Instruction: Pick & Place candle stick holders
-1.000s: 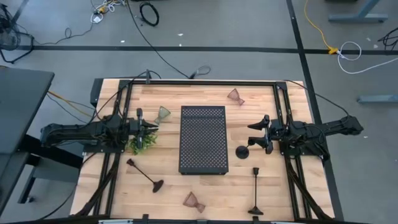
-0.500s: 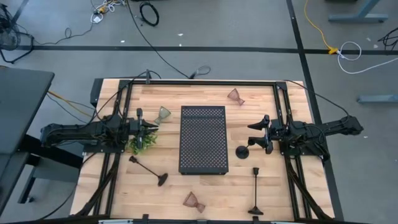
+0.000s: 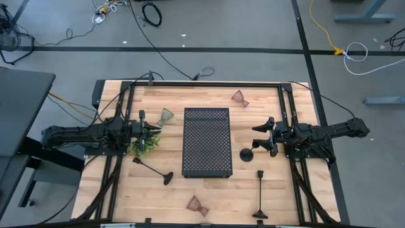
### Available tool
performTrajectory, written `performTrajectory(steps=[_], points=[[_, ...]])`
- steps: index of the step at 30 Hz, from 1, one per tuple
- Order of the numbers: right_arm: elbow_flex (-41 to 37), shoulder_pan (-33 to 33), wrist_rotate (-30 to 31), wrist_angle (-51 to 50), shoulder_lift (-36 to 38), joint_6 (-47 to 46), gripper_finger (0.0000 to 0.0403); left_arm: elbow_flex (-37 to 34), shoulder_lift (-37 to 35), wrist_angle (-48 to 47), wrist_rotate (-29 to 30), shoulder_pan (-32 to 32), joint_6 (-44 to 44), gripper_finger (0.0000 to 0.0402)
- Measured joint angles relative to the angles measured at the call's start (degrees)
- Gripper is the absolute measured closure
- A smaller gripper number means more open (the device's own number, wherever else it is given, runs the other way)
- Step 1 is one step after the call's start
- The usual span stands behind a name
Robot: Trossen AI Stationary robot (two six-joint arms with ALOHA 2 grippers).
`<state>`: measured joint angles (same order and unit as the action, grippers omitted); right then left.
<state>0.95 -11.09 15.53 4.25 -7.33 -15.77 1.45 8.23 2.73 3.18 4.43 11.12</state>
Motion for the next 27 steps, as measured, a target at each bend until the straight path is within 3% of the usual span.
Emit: performTrajectory(steps=[11, 19, 27], points=[[0.0, 0.0, 0.0, 0.0, 0.0, -0.01, 0.0101, 0.0, 0.02, 1.04, -0.44, -0.1, -0.05, 0.0351], [0.0, 0.0, 0.02, 0.0, 0.02, -0.01, 0.0101, 0.09, -0.01, 17.71, -7.19, -0.22, -4.09, 0.0351], [0.0, 0.02, 0.02, 0.0, 0.02, -0.02, 0.0101, 0.09, -0.01, 21.23, -10.92, -0.22, -11.4, 0.0351]])
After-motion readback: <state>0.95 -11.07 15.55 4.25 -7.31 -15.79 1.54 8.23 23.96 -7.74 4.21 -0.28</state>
